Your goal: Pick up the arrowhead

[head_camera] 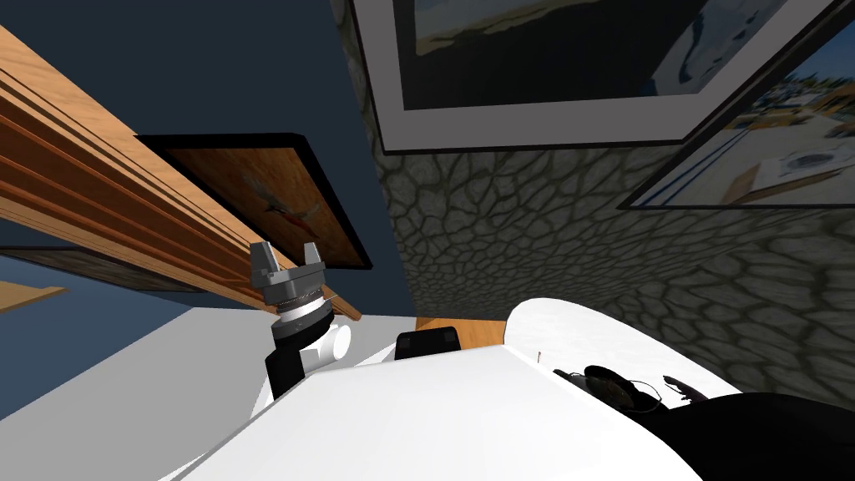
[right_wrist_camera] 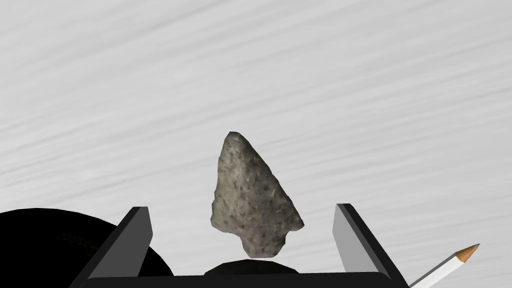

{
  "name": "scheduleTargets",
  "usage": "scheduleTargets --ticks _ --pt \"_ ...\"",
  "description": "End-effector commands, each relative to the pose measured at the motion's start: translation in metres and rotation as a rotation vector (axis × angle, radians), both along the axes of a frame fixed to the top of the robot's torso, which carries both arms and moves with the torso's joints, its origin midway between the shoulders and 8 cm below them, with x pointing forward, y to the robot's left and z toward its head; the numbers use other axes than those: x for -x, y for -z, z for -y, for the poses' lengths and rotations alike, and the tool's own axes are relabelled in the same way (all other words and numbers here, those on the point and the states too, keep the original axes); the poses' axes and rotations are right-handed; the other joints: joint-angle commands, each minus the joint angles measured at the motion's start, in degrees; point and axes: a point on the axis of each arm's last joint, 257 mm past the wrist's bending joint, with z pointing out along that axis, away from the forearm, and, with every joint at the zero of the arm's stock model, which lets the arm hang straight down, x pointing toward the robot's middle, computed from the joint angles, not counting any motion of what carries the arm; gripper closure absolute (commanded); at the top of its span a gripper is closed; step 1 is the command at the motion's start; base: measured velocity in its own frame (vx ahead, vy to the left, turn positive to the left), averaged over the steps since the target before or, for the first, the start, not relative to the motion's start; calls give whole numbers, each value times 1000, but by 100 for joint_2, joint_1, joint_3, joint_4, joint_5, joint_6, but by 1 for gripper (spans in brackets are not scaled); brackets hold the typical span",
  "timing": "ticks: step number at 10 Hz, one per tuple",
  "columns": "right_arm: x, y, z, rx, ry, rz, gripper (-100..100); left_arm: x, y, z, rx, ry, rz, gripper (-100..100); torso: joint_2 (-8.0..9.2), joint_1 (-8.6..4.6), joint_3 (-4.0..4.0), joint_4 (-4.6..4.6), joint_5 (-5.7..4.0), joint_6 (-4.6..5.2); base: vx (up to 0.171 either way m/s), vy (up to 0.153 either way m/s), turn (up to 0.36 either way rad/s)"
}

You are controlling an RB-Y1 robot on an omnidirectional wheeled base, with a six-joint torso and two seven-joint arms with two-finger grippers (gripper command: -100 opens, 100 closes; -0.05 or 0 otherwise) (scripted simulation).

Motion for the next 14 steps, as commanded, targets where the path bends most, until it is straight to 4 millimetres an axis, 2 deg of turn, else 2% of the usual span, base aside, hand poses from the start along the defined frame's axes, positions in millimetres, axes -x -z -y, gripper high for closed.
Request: scheduleTargets --ticks 1,2,3,4,6,8,9,11,12,13,14 --pt "0 1 -1 -2 6 -1 -100 0 0 0 0 0 0 0 0 0 0 0 0 0 18 -17 -20" --pt "0 1 0 0 8 0 -100 0 0 0 0 0 0 0 3 5 2 0 1 1 6 -5 -4" --pt "0 1 0 -1 7 0 0 0 0 0 0 0 0 0 8 10 4 1 2 1 0 0 0" --pt "-3 12 -12 -1 14 3 -100 0 0 0 0 0 0 0 10 12 6 2 3 1 -24 -43 50" --pt "-3 12 -12 -1 14 3 -100 0 0 0 0 0 0 0 22 -5 13 4 0 3 -19 -44 15" --pt "-6 24 -27 -2 22 5 -100 0 0 0 0 0 0 0 17 1 9 3 0 1 -18 -39 36" --pt "2 23 -26 1 30 -8 -100 0 0 0 0 0 0 0 18 -5 10 4 -2 0 -24 -49 33" --pt "-6 24 -27 -2 22 5 -100 0 0 0 0 0 0 0 18 1 11 4 0 2 -8 -19 -7" --pt "-4 24 -26 -1 23 1 -100 0 0 0 0 0 0 0 15 5 9 5 -1 0 0 0 0" --pt "-4 24 -26 -1 24 1 100 0 0 0 0 0 0 0 13 5 9 5 -2 0 0 0 0" --pt "-5 25 -28 -4 23 3 100 0 0 0 0 0 0 0 14 0 8 3 1 1 0 0 0"
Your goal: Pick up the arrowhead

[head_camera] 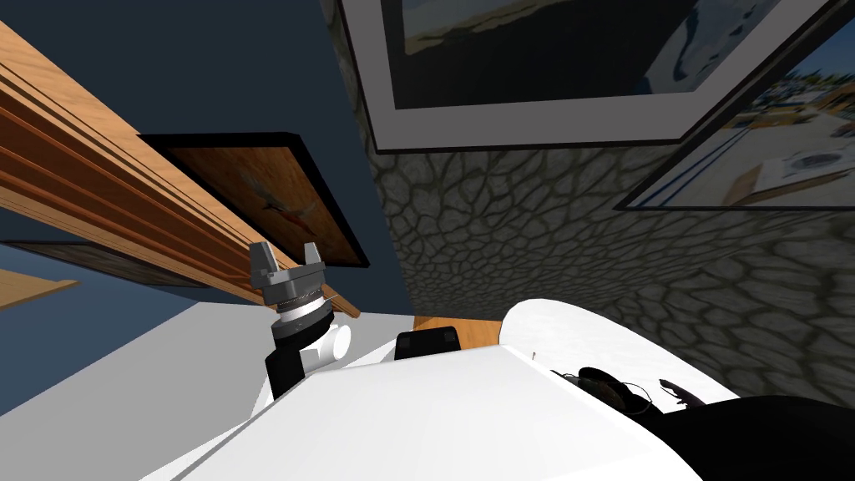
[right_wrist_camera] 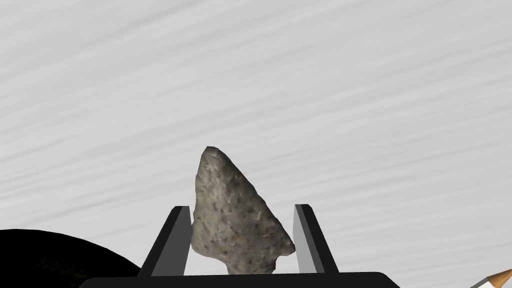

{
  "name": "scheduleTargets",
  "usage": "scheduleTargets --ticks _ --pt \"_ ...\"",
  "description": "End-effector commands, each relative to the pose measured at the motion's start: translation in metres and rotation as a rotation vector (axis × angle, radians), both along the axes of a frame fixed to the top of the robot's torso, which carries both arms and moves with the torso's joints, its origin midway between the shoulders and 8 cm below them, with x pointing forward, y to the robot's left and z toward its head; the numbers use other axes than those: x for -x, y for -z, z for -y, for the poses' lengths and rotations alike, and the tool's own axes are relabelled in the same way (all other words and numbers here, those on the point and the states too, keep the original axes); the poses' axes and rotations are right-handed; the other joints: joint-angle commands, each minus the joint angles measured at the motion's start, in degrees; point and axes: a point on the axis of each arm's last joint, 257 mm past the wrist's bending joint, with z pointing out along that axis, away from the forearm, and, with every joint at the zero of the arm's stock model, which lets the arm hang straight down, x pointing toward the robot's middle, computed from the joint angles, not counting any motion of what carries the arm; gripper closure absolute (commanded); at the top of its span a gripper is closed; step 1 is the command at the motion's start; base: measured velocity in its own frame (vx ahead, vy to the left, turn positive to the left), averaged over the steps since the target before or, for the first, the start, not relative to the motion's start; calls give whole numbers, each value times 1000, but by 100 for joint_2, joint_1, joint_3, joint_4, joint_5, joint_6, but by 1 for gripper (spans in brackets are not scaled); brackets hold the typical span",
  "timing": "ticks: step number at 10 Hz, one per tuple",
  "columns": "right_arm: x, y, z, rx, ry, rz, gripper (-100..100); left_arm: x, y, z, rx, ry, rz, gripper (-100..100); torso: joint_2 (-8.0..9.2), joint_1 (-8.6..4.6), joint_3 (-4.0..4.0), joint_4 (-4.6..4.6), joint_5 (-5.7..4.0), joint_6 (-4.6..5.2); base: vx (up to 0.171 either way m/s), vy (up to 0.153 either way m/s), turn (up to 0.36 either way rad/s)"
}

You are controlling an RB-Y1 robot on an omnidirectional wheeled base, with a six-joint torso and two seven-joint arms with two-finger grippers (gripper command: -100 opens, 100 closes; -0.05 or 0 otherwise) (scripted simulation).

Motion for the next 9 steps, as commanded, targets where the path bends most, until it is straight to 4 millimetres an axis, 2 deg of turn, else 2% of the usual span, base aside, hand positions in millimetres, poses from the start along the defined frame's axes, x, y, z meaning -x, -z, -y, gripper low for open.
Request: scheduleTargets --ticks 1,3,4,5,6,8,9 --pt "0 0 0 0 0 0 100 0 0 0 0 0 0 0 0 0 0 0 0 0 0 0 0" --pt "0 0 0 1 0 0 100 0 0 0 0 0 0 0 2 -6 2 1 -4 -1 0 0 0" --pt "0 0 0 1 1 0 0 0 0 0 0 0 0 0 2 -7 2 1 -4 -1 0 0 0" --pt "1 -10 12 1 -7 2 100 0 0 0 0 0 0 0 2 -7 2 1 -4 -1 18 56 -46" --pt "2 -15 18 1 -10 1 100 0 0 0 0 0 0 0 -2 11 -1 0 1 0 44 81 -60" --pt "1 -14 17 4 -1 1 100 0 0 0 0 0 0 0 -10 17 -5 -1 1 -2 19 39 -9" --pt "1 -14 17 2 -5 1 0 0 0 0 0 0 0 0 -4 5 -1 1 -2 -1 2 5 -1"
